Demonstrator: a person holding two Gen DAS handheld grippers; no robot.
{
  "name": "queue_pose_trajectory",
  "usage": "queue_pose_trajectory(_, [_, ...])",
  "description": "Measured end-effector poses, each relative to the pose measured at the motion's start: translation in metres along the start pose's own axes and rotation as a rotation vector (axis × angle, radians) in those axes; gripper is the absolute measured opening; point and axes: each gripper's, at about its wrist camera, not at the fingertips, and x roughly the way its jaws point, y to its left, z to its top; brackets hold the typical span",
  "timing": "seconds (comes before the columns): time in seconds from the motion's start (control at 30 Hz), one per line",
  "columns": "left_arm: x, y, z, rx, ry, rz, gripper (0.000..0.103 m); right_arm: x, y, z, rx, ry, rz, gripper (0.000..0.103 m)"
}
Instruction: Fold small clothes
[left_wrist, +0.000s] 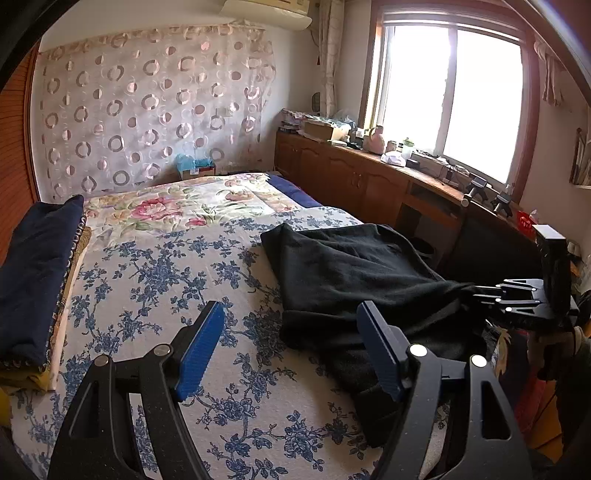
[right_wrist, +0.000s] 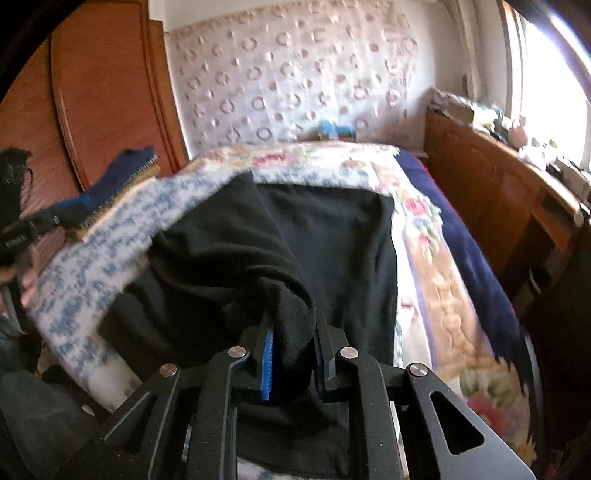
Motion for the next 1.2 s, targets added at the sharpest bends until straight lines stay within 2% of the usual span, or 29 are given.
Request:
queue_pose_trajectory(0.07, [0.000, 0.000, 0.000, 0.000, -0.001, 0.001, 0.075, 0.000, 0.000, -0.001, 0.003, 0.015, -0.023, 0.028])
queue_pose_trajectory(0.13, [0.000, -0.001, 0.000, 0.001, -0.003, 0.002, 0.075, -0.003, -0.002, 0.003, 0.021, 0.018, -0.041, 0.046])
queue_pose_trajectory(0.3, [0.000, 0.001, -0.001, -0.001, -0.006, 0.007, 0.075, -0.014, 0.009, 0.014, 0.017, -0.019, -0.063, 0.056])
queue_pose_trajectory(0.43, [-0.002, 0.003, -0.002, 0.000, -0.008, 0.014, 0.075, -0.013, 0.022, 0.021, -0.006, -0.037, -0.052, 0.058])
queue_pose_trajectory(0.63, [-0.006, 0.015, -0.003, -0.021, -0.017, 0.037, 0.075, 0.011, 0.044, 0.037, -0.063, -0.035, 0.005, 0.059])
queue_pose_trajectory(0.97, [-0.018, 0.041, -0.003, -0.066, -0.042, 0.089, 0.075, 0.059, 0.103, 0.075, -0.199, 0.009, 0.155, 0.059])
queue_pose_trajectory(1.2, [-0.023, 0.051, -0.005, -0.078, -0.050, 0.104, 0.075, 0.101, 0.136, 0.094, -0.289, 0.079, 0.253, 0.059])
